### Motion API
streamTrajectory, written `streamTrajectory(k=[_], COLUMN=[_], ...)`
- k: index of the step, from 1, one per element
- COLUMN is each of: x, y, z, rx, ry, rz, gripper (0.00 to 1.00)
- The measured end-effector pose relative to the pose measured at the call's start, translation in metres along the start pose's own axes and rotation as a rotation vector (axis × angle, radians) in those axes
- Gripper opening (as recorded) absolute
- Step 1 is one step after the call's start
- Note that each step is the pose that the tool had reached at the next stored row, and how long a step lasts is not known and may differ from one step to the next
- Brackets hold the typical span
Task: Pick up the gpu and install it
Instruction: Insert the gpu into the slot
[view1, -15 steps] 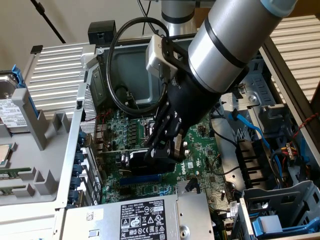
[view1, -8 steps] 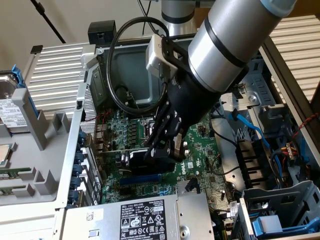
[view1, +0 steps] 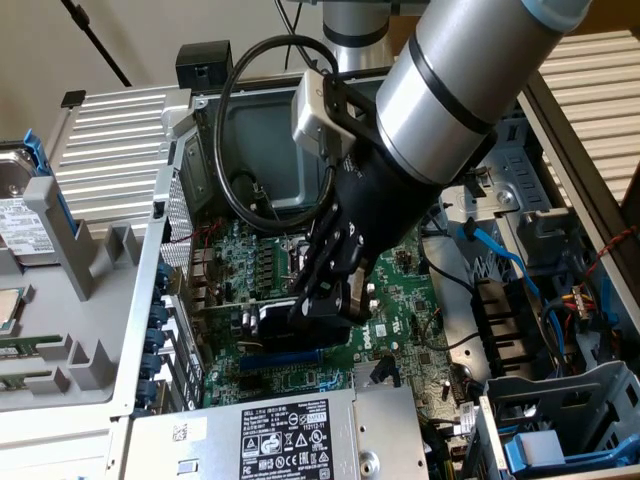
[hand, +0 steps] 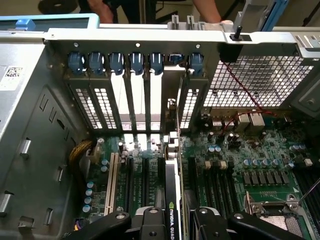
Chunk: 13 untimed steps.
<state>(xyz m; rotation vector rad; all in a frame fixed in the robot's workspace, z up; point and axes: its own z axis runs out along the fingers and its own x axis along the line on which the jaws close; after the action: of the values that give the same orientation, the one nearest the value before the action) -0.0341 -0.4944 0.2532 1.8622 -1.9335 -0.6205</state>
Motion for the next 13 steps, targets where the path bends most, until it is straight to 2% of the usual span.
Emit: streamTrajectory(k=[13], x=[-0.0015], y=[0.0017], z=[0.0021], rx=[0.0000], ry=[0.0010], rz=[-0.002], gripper=[0.26])
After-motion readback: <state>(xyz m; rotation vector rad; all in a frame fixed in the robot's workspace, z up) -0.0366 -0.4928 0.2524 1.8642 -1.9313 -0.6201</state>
